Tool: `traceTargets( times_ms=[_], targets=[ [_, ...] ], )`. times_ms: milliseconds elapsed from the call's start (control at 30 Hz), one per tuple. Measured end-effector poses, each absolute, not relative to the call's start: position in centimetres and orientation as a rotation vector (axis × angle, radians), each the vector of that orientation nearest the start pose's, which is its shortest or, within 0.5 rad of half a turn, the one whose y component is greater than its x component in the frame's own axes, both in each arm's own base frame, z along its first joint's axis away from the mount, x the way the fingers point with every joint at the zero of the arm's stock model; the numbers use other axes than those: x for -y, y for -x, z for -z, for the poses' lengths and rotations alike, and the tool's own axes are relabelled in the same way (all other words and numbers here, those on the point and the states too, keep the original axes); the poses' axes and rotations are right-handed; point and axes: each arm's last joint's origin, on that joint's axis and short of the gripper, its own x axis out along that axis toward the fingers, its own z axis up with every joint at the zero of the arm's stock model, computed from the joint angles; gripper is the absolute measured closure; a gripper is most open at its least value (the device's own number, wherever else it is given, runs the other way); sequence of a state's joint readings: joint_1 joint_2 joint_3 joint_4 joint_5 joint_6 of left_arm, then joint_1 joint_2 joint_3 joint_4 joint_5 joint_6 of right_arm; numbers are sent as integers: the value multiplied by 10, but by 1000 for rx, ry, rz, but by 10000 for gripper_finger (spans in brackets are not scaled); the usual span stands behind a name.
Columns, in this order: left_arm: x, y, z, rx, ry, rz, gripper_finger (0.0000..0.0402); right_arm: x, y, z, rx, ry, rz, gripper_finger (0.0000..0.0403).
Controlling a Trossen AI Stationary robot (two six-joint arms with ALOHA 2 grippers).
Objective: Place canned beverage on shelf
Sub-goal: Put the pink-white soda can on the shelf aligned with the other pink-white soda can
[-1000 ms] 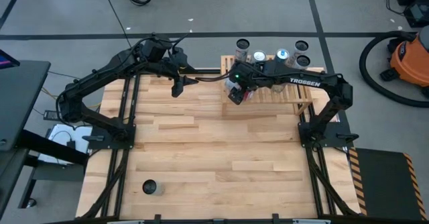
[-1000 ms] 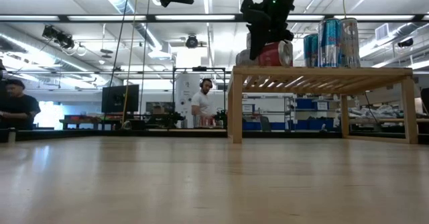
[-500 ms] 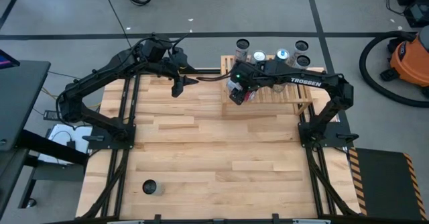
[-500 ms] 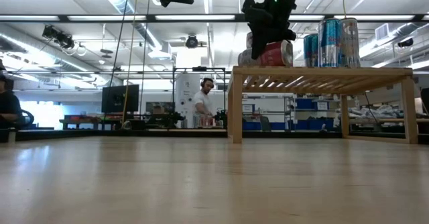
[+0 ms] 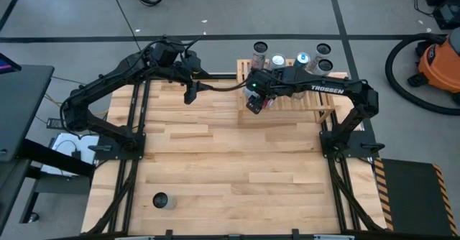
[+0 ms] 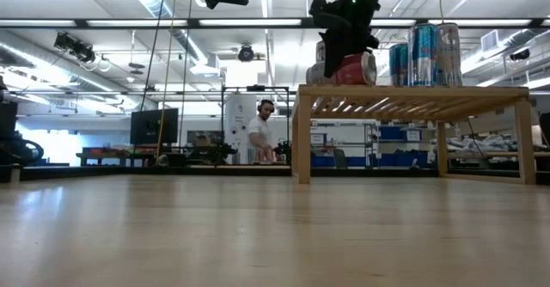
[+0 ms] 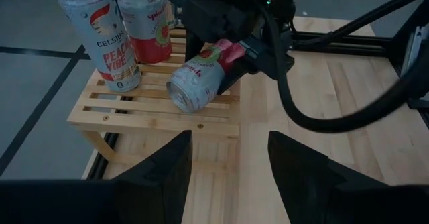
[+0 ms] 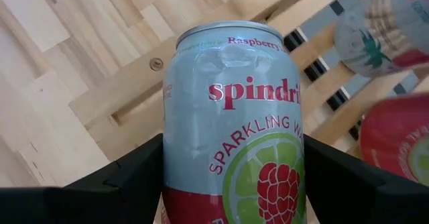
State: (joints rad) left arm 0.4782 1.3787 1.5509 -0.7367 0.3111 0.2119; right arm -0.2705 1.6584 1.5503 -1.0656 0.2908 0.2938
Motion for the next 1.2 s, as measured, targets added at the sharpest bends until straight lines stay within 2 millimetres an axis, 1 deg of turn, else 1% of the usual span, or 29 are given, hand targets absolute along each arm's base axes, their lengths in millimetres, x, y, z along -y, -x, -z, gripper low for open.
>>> traceTargets(
  times_ms=[100, 333, 700, 867, 1200],
  targets=[
    [-122, -254, -413, -535, 7, -105, 205, 95, -314, -314, -1099, -228, 676, 109],
    [-122, -254, -413, -536, 10, -106, 205, 96, -313, -316, -1088, -183, 722, 110],
    [-122, -254, -413, -536, 11, -106, 205, 95, -312, -319, -1070, -162, 713, 110],
    [-122, -254, -413, -535, 24, -110, 205, 93, -307, -327, -1030, -169, 715, 110],
    [-122, -254, -413, -535, 22, -110, 205, 83, -300, -350, -903, -102, 743, 110]
  ],
)
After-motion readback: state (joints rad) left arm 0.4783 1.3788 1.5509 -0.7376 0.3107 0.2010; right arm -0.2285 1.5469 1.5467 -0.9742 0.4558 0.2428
